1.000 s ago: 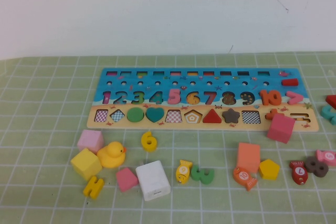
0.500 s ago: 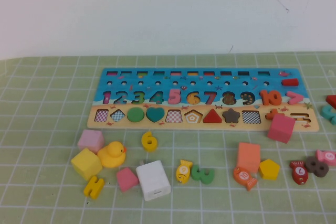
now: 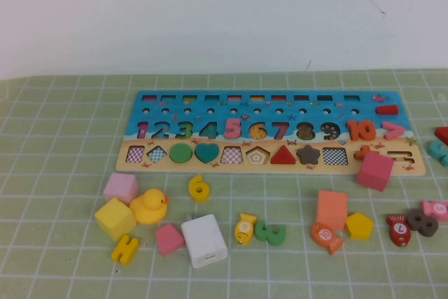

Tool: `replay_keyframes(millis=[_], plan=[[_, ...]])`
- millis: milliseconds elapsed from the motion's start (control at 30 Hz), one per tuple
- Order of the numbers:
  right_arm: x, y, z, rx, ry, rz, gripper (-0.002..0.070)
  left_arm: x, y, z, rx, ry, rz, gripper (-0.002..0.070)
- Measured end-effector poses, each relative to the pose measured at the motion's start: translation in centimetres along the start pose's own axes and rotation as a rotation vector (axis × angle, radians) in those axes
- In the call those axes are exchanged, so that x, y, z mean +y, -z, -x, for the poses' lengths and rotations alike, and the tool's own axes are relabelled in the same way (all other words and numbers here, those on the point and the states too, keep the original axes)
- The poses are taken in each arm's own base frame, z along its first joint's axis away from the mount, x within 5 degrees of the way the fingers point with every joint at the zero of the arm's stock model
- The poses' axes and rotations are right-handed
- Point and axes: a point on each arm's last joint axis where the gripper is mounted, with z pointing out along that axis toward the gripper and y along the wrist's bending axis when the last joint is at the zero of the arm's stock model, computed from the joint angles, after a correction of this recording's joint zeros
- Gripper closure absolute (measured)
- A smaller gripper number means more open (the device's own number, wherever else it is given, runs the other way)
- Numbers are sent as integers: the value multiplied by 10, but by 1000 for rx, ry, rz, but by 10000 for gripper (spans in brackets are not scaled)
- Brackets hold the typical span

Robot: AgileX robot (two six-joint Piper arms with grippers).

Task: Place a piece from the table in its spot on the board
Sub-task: Pick up the "number 6"

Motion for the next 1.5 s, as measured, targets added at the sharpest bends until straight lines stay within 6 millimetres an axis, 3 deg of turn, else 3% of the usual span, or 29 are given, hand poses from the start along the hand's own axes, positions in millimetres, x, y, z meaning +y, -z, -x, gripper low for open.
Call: replay_keyframes(millis=[167,267,567,633,700,933,1133,1400,1500], plan=[[0,0,0,0,0,0,679,-5,-31,29,127,-100,-23,677],[0,0,0,0,0,0,679,-7,-63,28,220,-145,-81,677],[0,0,0,0,0,0,679,-25,-158,-20,486,-181,-266,677],[0,0,0,0,0,0,679,-40,-175,-37,555,-225,-286,677],[0,0,0,0,0,0,679,-69,-195,-64,644,-252,-288,677],[0,0,0,0,0,0,679,-115,-217,-115,788,-280,-187,677],[0,0,0,0,0,0,679,-123,-223,-130,849,-239,-130,642],[0,0,0,0,0,0,679,-118,-229,-137,872,-204,-45,312],[0,0,0,0,0,0,679,-118,-233,-142,877,-204,-35,251]])
